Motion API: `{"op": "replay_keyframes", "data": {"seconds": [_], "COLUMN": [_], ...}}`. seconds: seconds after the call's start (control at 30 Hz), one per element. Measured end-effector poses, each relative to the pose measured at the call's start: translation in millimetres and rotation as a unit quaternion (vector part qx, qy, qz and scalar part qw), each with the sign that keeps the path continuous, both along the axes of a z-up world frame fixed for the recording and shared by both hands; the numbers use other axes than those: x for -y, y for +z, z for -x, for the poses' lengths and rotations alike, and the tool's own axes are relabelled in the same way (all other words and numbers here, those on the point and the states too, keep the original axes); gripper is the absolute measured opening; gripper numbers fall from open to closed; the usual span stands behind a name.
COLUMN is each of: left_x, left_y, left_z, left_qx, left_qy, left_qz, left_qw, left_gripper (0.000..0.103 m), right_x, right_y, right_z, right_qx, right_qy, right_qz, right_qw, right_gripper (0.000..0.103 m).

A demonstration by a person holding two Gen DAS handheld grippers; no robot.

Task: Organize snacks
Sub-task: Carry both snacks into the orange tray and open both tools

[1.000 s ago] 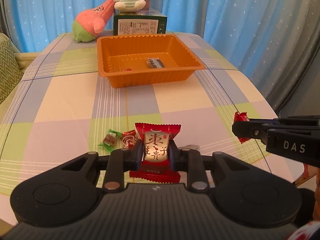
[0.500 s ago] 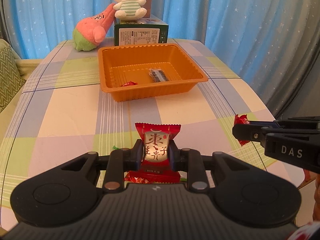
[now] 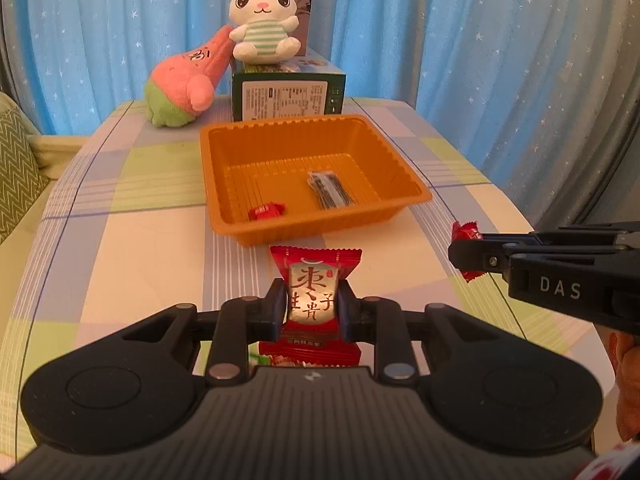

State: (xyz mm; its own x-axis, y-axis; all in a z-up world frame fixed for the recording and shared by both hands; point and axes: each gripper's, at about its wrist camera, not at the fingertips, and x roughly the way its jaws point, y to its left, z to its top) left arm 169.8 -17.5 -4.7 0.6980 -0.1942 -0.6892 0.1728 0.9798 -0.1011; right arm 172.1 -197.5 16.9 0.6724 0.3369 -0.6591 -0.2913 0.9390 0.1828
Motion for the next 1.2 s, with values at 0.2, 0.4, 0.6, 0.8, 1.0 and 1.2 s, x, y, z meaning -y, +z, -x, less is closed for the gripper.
{"op": "replay_keyframes", "data": {"seconds": [0.2, 0.4, 0.6, 0.8, 1.0, 1.2], "left_x": [-5, -6, -5, -3, -2, -8], "left_y": [6, 5, -2, -13, -20, -25], "left_z": [-45, -98, -139, -165, -179, -175], "left_qx": [0.011, 0.017, 0.02, 0.014, 0.021, 0.013], "left_qy": [0.005, 0.01, 0.01, 0.01, 0.007, 0.016], "left_qz": [-0.005, -0.016, -0.009, -0.008, 0.005, -0.008], "left_qw": [0.9999, 0.9997, 0.9997, 0.9998, 0.9997, 0.9998], "left_gripper": [0.023, 0.023, 0.023, 0.023, 0.026, 0.043], "right_x": [3, 8, 9, 9, 11, 15], "right_y": [3, -2, -13, -18, -22, -25], "right_z": [-47, -98, -137, -159, -165, -166], "right_qx": [0.007, 0.007, -0.003, -0.005, -0.009, -0.014], "right_qy": [-0.003, -0.008, -0.015, -0.018, -0.02, -0.022], "right_qz": [-0.006, -0.009, -0.016, -0.022, -0.028, -0.031], "right_qw": [1.0, 1.0, 1.0, 1.0, 0.999, 0.999], "right_gripper": [0.016, 0.016, 0.016, 0.016, 0.016, 0.016]}}
